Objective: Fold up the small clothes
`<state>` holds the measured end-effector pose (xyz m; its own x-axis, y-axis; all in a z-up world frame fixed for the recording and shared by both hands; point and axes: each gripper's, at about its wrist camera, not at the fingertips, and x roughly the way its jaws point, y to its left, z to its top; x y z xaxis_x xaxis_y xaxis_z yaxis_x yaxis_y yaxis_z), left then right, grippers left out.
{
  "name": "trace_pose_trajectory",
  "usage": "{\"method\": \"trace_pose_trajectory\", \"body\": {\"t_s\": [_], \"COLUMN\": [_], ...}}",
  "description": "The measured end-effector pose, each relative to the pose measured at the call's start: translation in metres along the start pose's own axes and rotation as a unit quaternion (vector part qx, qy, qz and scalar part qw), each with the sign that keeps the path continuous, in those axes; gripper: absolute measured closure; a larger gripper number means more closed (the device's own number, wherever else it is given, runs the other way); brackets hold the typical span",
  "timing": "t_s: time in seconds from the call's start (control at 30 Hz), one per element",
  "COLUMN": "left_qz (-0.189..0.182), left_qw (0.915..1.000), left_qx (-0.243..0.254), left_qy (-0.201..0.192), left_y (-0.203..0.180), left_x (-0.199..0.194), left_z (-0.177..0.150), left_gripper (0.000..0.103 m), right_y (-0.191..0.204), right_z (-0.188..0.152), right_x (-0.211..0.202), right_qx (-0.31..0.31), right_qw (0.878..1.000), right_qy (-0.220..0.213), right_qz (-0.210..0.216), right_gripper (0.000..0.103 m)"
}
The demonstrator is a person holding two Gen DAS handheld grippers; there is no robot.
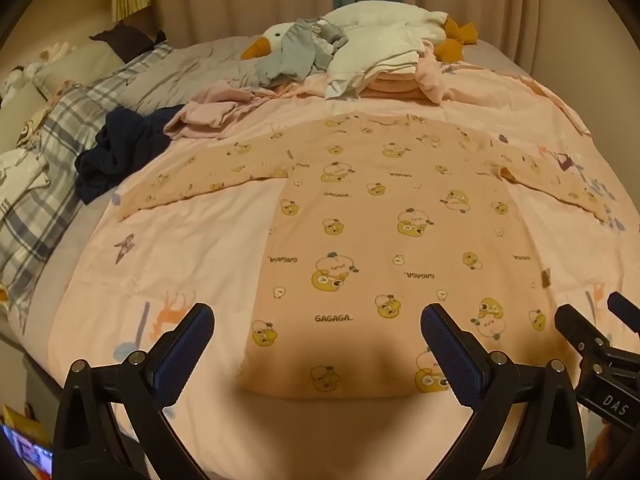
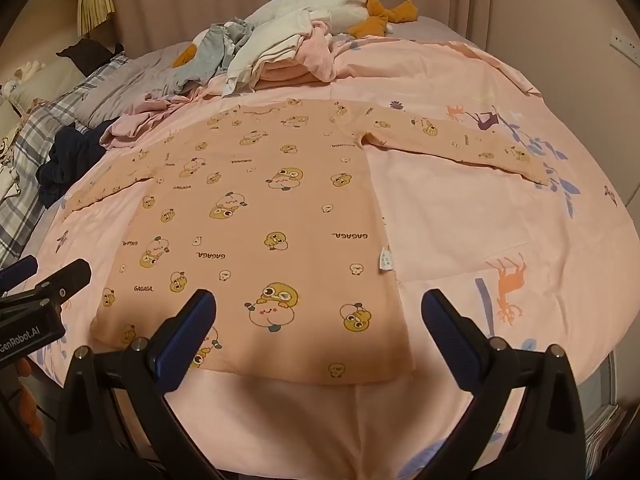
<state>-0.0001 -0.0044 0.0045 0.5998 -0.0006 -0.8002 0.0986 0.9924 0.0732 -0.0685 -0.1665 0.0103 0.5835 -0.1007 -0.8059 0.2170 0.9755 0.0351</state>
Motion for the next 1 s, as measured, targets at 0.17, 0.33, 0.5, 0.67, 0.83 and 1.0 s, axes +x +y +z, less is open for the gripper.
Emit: {"method": "trace_pose_trajectory", "body": {"t_s": [0.17,0.33,0.5,0.67,0.83,1.0], "left_qz": [0.000,0.000,0.001,0.001,0.000,-0.003], "left_qw": [1.0000,1.0000,1.0000,1.0000,1.0000,1.0000], "left_qx": [0.001,0.001,0.001,0.001,0.002,0.003], "left_qy": [0.000,0.000,-0.001,-0.001,0.001,-0.001], "left_y": [0.0000,-0.0003,-0.0008,-0.0008,-0.0019,-0.0034], "left_x": [0.0007,-0.0001,0.0000,0.0002,0.0001,-0.0029], "left_z": [0.0004,0.0004,0.0001,0.0003,0.0011,0.0029], "left_gripper": [0.001,0.001,0.001,0.001,0.001,0.001], "right_y": [0.0001,0.0018,0.0014,0.0022,0.0043,0.0024], "right_z": [-0.0002,0.0000,0.0003,0.0004,0.0003,0.0001], "right_x": [-0.0008,0.0013,0.0013,0.0009,-0.0030,-0.0026], "right_qx": [0.001,0.001,0.001,0.001,0.002,0.004], "right_qw": [1.000,1.000,1.000,1.000,1.000,1.000], "right_qy": [0.001,0.002,0.002,0.003,0.002,0.003], "right_qz": [0.000,0.000,0.000,-0.001,-0.004,-0.004], "right_gripper": [0.000,0.000,0.000,0.000,0.000,0.000]}}
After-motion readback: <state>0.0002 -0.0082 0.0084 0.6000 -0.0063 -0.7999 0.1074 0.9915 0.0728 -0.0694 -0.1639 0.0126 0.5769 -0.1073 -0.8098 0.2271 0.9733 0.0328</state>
